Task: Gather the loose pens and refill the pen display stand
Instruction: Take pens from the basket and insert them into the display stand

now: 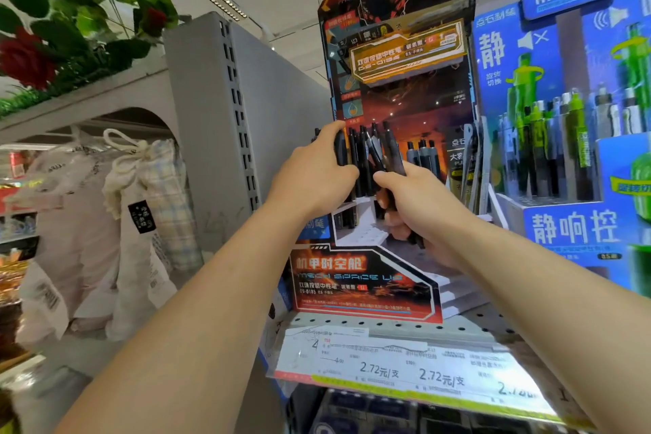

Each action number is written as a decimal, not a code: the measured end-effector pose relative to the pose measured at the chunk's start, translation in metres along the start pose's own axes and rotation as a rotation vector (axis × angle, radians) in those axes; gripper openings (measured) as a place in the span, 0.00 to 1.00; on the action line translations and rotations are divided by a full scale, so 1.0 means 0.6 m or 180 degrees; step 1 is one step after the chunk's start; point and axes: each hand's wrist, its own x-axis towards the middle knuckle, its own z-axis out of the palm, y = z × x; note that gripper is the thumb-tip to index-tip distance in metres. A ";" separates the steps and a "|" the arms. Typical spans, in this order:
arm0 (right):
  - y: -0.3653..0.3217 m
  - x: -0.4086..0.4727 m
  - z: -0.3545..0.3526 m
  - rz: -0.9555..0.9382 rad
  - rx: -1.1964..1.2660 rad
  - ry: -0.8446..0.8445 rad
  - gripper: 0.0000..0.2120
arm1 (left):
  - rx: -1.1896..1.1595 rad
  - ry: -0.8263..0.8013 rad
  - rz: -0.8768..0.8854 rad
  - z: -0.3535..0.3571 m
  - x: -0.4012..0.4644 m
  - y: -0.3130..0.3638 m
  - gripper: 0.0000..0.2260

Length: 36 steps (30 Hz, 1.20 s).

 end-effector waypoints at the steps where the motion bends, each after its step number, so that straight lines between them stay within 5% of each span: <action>1: -0.001 0.001 -0.001 0.0013 0.0023 0.0038 0.08 | 0.0028 -0.0015 0.0007 0.001 0.001 0.001 0.32; 7: -0.002 0.005 0.006 -0.0373 -0.0450 0.0037 0.10 | -0.0152 0.0132 0.0095 0.005 0.000 -0.012 0.32; 14: -0.011 -0.001 0.004 -0.0682 -0.0833 -0.0315 0.11 | -0.0421 0.1331 0.0701 0.006 -0.021 -0.008 0.13; 21: -0.014 -0.005 0.008 -0.0893 -0.0931 -0.0613 0.10 | -0.0931 0.1170 0.0383 -0.005 -0.032 -0.012 0.05; 25: -0.013 -0.005 0.008 -0.0852 -0.0853 -0.0577 0.15 | -0.1434 0.1049 0.0027 -0.017 -0.028 -0.017 0.04; 29: -0.011 -0.001 0.004 -0.0581 -0.0489 -0.0429 0.17 | -0.2114 0.1592 -0.0137 -0.038 -0.021 -0.005 0.08; 36: -0.006 0.006 -0.009 -0.0579 -0.1081 0.0062 0.03 | -0.1082 0.1877 0.0420 -0.046 -0.029 -0.005 0.16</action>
